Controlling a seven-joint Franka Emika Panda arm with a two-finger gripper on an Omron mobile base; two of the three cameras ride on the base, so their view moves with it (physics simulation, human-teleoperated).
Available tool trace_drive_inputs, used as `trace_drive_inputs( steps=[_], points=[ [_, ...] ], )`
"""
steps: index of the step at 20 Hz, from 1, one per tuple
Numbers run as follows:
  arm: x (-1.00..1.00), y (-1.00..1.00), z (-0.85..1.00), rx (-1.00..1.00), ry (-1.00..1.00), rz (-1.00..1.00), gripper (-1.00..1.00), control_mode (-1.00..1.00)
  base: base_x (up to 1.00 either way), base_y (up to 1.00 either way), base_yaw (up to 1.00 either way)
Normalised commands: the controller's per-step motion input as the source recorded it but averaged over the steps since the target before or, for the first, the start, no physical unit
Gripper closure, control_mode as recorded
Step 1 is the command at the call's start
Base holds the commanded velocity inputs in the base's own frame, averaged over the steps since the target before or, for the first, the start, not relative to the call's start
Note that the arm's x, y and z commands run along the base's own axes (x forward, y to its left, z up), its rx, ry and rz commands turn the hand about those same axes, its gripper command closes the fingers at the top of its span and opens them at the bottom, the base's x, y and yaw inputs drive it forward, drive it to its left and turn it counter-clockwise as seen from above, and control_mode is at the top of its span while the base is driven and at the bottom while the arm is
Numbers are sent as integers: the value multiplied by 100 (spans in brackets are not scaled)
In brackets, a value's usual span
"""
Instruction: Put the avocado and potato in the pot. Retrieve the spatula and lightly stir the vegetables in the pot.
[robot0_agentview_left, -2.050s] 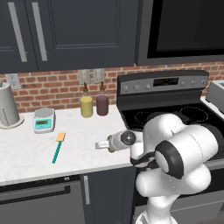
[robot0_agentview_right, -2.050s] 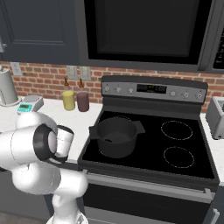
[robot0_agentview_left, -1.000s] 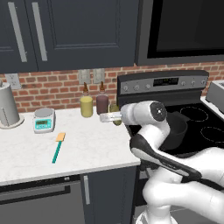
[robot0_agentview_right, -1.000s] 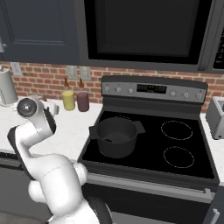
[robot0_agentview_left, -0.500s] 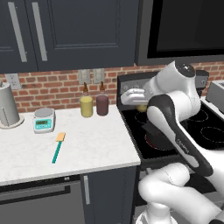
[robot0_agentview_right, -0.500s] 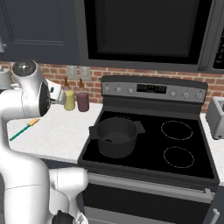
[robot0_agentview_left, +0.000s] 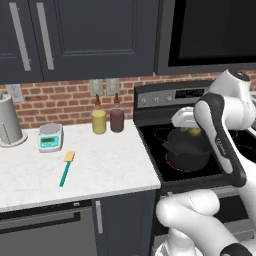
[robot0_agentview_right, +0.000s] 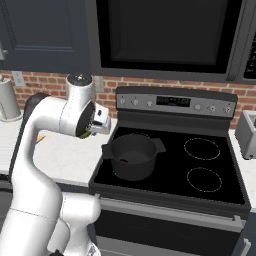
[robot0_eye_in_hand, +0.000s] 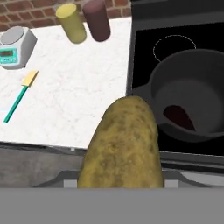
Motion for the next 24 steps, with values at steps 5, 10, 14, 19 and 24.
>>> trace_drive_inputs(
  steps=[5, 10, 14, 19, 24],
  points=[
    [53, -81, -53, -5, 17, 0, 100, -100, 0, 0, 0],
    [70, -45, -31, -6, 21, 7, 100, -100, 0, 0, 0],
    [41, -40, -41, -8, 12, 21, 100, -100, 0, 0, 0],
    [42, -27, -50, -11, 3, 22, 100, -100, 0, 0, 0],
    [46, -18, -50, -12, 0, 23, 100, -100, 0, 0, 0]
  ],
)
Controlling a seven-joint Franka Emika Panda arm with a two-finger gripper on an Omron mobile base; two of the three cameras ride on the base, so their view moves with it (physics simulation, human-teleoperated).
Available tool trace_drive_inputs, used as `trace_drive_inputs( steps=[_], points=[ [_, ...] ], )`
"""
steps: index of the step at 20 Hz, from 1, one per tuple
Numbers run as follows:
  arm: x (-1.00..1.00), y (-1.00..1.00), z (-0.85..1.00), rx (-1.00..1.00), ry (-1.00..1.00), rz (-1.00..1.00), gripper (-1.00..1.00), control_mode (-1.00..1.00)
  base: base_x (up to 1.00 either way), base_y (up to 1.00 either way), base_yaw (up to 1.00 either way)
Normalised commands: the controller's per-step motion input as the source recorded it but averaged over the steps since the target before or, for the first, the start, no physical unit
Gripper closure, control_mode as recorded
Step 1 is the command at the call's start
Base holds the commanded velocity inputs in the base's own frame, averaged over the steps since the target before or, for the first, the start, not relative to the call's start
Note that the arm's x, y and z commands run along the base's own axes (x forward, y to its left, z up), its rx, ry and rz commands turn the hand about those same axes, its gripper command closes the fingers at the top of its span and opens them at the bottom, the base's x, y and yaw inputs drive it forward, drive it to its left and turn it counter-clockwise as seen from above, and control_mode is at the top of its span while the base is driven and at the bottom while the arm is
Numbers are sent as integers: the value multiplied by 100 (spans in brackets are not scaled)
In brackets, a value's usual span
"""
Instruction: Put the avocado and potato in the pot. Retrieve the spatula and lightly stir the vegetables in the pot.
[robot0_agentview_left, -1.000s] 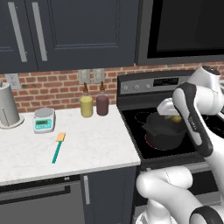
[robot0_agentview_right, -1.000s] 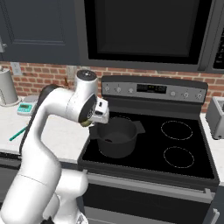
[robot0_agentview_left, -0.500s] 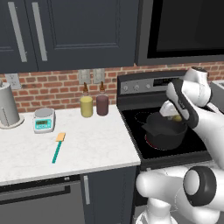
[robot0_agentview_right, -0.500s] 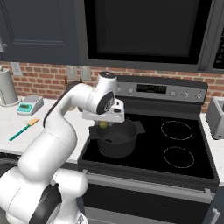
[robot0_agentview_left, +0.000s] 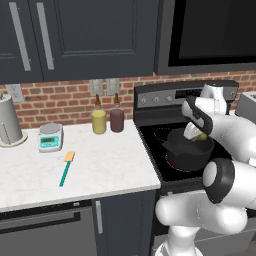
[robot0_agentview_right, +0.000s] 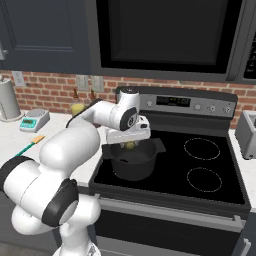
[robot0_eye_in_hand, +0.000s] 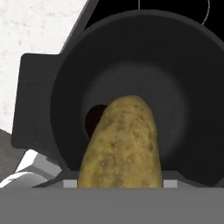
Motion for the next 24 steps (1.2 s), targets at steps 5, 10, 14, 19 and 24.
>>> trace_drive_inputs(
  steps=[5, 10, 14, 19, 24],
  points=[
    [7, -12, -34, -3, 0, 24, 100, -100, 0, 0, 0],
    [0, -1, -32, 0, 0, 17, 100, -100, 0, 0, 0],
    [0, 0, -10, -1, 0, 12, 100, -100, 0, 0, 0],
    [0, -11, 0, -3, 0, 7, -100, -100, 0, 0, 0],
    [0, -9, 0, -4, 0, 4, -100, -100, 0, 0, 0]
  ],
)
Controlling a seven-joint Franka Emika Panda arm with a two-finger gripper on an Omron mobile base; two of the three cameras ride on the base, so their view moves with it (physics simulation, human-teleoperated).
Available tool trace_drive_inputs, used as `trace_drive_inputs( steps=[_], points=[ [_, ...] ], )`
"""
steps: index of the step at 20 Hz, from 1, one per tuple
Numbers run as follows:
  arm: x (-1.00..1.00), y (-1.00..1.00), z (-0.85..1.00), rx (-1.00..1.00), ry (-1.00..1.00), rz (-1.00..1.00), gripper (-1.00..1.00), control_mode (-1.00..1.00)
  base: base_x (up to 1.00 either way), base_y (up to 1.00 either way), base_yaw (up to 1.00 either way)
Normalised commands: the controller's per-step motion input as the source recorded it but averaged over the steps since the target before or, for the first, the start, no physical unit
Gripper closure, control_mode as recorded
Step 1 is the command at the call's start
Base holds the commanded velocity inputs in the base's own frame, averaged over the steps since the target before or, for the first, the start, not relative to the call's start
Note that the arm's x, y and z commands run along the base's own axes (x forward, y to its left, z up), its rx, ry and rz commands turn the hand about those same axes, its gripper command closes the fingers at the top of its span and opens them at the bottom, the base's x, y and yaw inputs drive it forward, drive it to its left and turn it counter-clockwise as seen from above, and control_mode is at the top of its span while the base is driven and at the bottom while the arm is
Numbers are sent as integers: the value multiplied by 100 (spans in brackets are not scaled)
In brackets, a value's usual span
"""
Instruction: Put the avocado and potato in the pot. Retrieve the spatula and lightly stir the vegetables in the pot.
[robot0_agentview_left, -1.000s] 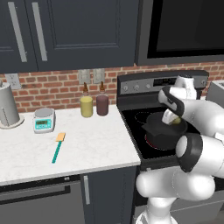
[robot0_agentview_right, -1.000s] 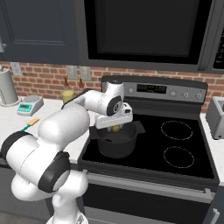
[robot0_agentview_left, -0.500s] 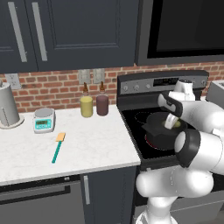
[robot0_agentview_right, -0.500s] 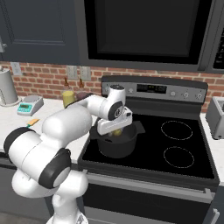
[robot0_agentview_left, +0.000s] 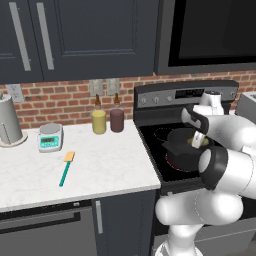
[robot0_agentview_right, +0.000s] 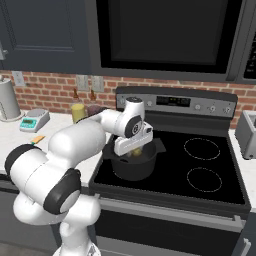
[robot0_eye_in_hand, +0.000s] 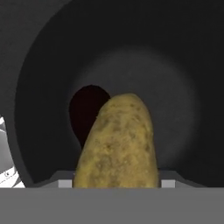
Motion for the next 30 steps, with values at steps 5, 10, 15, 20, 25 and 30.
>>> trace_drive_inputs(
  steps=[5, 10, 15, 20, 25, 30],
  points=[
    [0, 0, 2, -7, -2, 0, -100, -100, 0, 0, 0],
    [-5, 10, 41, -10, -7, 0, -100, -100, 0, 0, 0],
    [-44, 79, 70, -3, -5, 0, -100, -100, 0, 0, 0],
    [-46, 100, 36, 0, 0, 0, -100, -100, 0, 0, 0],
    [-20, 100, 11, 1, 0, 0, -100, -100, 0, 0, 0],
    [0, 100, -6, 7, 0, -1, -100, -100, 0, 0, 0]
  ],
)
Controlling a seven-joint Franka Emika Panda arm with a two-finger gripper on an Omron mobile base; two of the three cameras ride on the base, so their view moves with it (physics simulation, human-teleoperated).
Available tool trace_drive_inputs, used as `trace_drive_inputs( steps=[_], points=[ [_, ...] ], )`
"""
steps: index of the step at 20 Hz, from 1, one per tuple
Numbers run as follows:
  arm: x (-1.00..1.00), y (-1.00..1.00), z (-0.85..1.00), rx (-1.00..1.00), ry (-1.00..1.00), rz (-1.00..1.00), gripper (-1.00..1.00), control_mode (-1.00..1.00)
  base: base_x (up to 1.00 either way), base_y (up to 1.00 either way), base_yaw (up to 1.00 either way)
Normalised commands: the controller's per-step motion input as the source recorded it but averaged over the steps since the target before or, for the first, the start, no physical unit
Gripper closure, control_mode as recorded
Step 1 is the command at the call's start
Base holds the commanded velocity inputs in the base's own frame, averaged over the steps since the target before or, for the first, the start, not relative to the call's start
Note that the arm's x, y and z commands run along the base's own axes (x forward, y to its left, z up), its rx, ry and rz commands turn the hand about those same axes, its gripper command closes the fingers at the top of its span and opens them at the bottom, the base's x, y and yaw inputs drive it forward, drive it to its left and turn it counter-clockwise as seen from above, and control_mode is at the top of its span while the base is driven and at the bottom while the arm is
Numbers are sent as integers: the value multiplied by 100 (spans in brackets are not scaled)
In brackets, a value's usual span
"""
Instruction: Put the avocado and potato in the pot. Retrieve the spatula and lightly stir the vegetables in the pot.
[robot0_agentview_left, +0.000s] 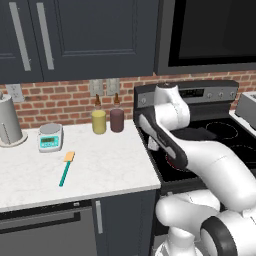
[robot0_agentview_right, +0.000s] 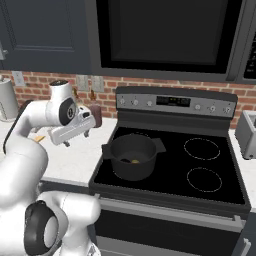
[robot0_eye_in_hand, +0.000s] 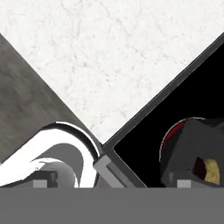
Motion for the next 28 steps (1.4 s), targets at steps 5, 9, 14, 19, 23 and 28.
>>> trace_drive_inputs(
  steps=[5, 9, 14, 19, 23, 28],
  points=[
    [8, 100, -39, 22, 0, -7, -100, -100, 0, 0, 0],
    [37, 100, -80, 25, 1, -10, -100, -100, 0, 0, 0],
    [55, 100, -71, 10, 2, -15, -100, -100, 0, 0, 0],
    [49, 100, -7, -14, 2, -23, -100, -100, 0, 0, 0],
    [37, 100, 0, -22, 16, -24, -100, -100, 0, 0, 0],
    [9, 89, 11, -3, 32, -20, -100, -100, 0, 0, 0]
  ],
)
